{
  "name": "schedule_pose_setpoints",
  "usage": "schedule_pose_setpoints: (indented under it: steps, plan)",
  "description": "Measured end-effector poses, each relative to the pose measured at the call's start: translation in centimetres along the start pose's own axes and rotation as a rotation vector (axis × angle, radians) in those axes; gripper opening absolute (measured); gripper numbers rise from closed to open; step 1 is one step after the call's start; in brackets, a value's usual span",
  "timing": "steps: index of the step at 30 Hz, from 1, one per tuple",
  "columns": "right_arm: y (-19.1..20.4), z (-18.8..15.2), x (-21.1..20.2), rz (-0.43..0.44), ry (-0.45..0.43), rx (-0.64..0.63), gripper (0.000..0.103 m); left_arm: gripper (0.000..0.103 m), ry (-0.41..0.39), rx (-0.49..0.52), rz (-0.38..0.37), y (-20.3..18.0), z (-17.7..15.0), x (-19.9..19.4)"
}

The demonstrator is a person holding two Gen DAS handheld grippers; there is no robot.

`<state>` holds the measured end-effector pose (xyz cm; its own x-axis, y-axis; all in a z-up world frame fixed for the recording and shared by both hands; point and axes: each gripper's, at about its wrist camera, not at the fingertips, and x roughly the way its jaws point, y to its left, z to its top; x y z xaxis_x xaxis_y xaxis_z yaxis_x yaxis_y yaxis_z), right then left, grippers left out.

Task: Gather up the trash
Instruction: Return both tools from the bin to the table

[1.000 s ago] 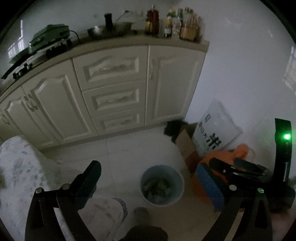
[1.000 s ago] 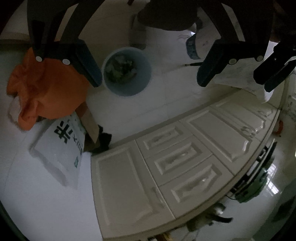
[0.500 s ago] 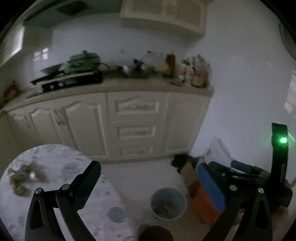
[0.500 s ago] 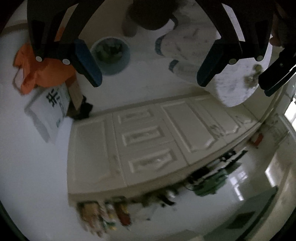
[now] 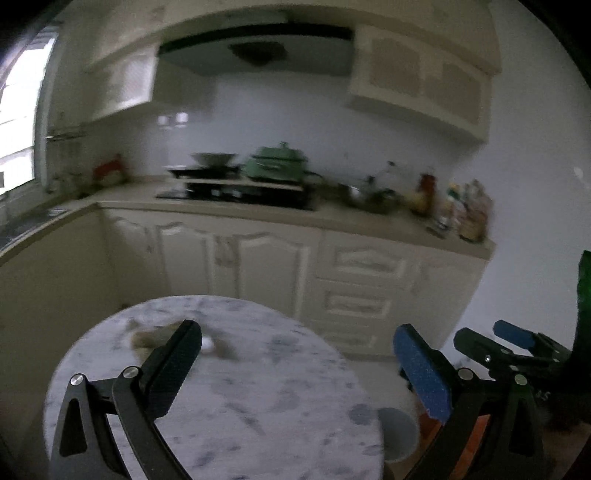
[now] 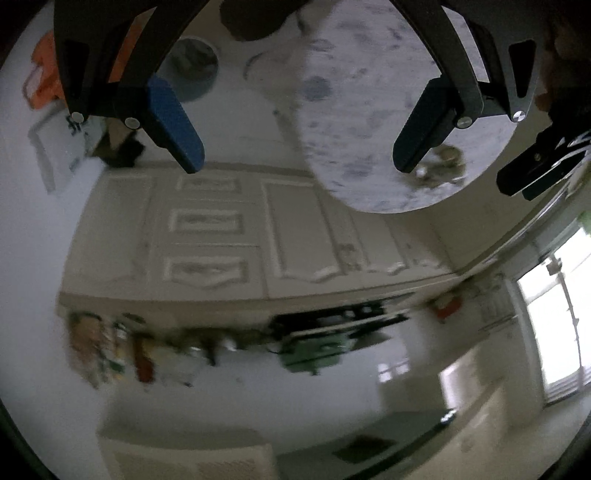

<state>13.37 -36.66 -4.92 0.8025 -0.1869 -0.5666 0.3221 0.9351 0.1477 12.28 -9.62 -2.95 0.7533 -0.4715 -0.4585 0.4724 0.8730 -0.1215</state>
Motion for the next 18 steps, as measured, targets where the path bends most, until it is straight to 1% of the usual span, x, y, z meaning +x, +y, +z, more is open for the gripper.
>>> schedule_pose_setpoints:
  steps: [4,11,15,18]
  plan:
    - [4.9,-0.2,0.4,0.069,0.0,-0.085,0.103,0.102,-0.038,-0.042,0.08,3.0,-1.5,-4.0]
    - [11.9,-0.7,1.9,0.174,0.016,-0.21,0.103,0.102,-0.053,-0.109,0.192,6.2,-4.3,-7.9]
    - [14.8,-1.4,3.2,0.223,0.039,-0.265,0.103,0.102,-0.037,-0.143,0.246,7.6,-5.4,-8.5]
    - [16.4,-2.1,6.0,0.245,0.098,-0.286,0.103,0.102,0.0,-0.175,0.272,8.9,-6.1,-7.6]
